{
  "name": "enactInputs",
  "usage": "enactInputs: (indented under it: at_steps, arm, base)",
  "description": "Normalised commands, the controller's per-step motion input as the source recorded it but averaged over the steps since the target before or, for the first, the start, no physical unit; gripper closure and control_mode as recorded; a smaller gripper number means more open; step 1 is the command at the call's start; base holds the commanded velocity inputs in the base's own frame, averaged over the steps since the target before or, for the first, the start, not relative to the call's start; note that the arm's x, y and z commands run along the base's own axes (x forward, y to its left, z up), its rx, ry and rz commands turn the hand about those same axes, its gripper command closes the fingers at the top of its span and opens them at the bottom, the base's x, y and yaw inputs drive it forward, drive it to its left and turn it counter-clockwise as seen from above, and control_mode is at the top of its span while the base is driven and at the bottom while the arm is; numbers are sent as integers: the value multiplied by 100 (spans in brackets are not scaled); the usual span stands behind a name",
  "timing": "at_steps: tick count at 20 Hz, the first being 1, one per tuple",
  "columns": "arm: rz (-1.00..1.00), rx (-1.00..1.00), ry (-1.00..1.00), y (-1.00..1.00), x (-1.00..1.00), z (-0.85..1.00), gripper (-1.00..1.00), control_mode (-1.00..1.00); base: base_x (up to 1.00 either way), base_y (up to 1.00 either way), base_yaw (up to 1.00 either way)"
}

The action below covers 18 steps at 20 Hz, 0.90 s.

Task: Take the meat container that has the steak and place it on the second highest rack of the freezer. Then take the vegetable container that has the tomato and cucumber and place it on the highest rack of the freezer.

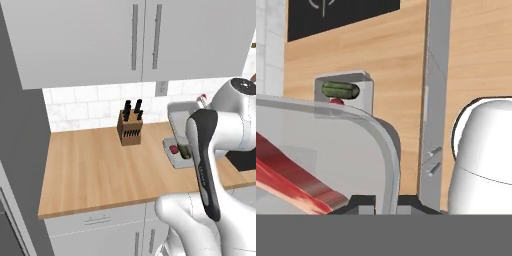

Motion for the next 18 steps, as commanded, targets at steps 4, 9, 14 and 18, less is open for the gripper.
enactInputs:
  at_steps: [4,9,14,18]
  arm:
    - [0,0,0,-1,-9,0,100,100]
    - [0,0,0,0,0,0,100,100]
    - [0,0,0,0,0,0,100,100]
    - [0,0,0,0,0,0,100,100]
  base:
    - [-58,-3,1]
    - [-100,-8,4]
    - [-78,-11,51]
    - [-47,-3,97]
